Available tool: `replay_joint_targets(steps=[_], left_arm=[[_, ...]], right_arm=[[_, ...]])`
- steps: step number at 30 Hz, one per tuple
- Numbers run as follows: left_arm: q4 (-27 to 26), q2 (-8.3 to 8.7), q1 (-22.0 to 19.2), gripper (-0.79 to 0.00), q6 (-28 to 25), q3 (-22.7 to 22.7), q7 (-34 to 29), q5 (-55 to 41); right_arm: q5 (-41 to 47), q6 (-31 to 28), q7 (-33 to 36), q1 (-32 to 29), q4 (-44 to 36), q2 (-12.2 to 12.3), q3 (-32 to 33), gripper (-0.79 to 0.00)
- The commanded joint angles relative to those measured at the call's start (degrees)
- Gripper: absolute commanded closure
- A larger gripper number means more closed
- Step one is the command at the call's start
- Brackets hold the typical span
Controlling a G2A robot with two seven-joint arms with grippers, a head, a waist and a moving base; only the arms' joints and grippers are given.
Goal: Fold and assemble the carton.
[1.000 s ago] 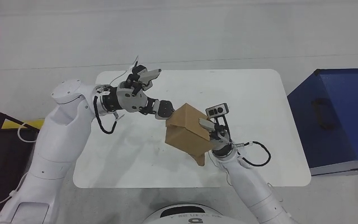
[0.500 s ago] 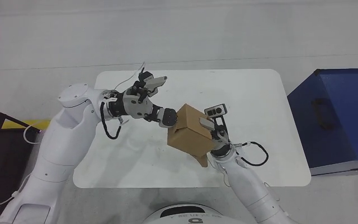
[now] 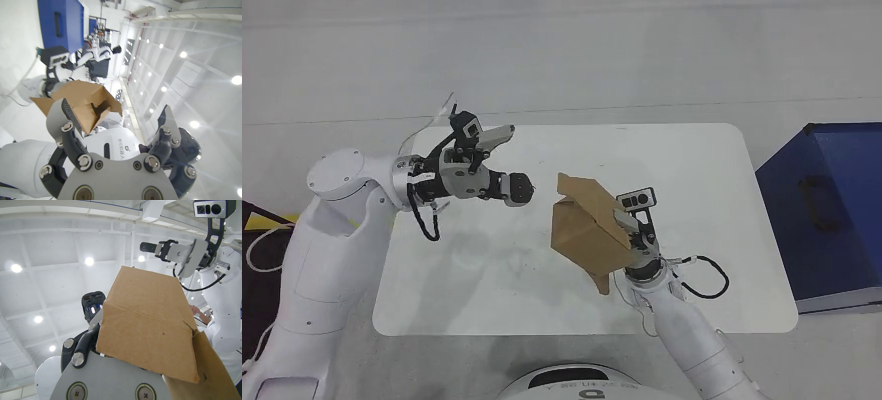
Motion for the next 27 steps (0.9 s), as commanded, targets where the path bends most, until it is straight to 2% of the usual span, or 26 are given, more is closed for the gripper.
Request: replay_joint_targets(steps=[1,4,6,10,20,27], left_arm=[[-2.02,0.58,2.28,-0.785,0.82,-0.95,-1.68,3.66],[-5.96,1.22,4.59,-0.785,1.56,-0.43,-4.08,8.62],[-7.56,1.36,5.47,-0.785,1.95,-0.20,-4.60,8.66],[-9.46,1.59,5.21,-0.785,3.17,0.60,-4.18,10.53],[-9.46,1.74,3.59,-0.785,4.98,-0.31,-2.66,6.43],[-9.94,2.42,2.81,-0.785,7.46,-0.77,-2.59,9.77]], right_arm=[[-0.63,0.08,-0.36,0.07,0.24,-0.01,0.10,0.000],[-1.39,0.28,-1.05,0.64,0.66,-0.15,-0.30,0.000],[-1.89,0.37,-1.30,1.13,0.96,-0.27,-0.70,0.000],[-3.60,0.30,-2.05,1.75,1.42,-0.38,-1.07,0.000],[-4.56,0.06,-1.92,0.80,1.28,-0.32,-0.10,0.000],[-7.94,0.37,-2.75,0.69,0.99,-0.15,0.29,0.000]])
